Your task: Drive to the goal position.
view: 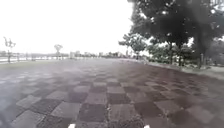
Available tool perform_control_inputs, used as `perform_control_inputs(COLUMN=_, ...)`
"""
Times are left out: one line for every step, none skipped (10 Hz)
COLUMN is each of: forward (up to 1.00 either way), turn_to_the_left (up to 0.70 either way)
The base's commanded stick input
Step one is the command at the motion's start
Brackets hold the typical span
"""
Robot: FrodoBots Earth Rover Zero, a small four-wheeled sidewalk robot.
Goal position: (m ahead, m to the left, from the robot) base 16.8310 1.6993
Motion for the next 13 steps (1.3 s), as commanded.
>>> perform_control_inputs(forward=0.85, turn_to_the_left=0.01)
perform_control_inputs(forward=0.85, turn_to_the_left=0.01)
perform_control_inputs(forward=0.85, turn_to_the_left=0.01)
perform_control_inputs(forward=0.85, turn_to_the_left=0.01)
perform_control_inputs(forward=0.85, turn_to_the_left=0.01)
perform_control_inputs(forward=0.85, turn_to_the_left=0.01)
perform_control_inputs(forward=0.85, turn_to_the_left=0.01)
perform_control_inputs(forward=0.85, turn_to_the_left=0.01)
perform_control_inputs(forward=0.85, turn_to_the_left=0.01)
perform_control_inputs(forward=0.85, turn_to_the_left=0.01)
perform_control_inputs(forward=0.85, turn_to_the_left=0.01)
perform_control_inputs(forward=0.85, turn_to_the_left=0.01)
perform_control_inputs(forward=0.85, turn_to_the_left=0.01)
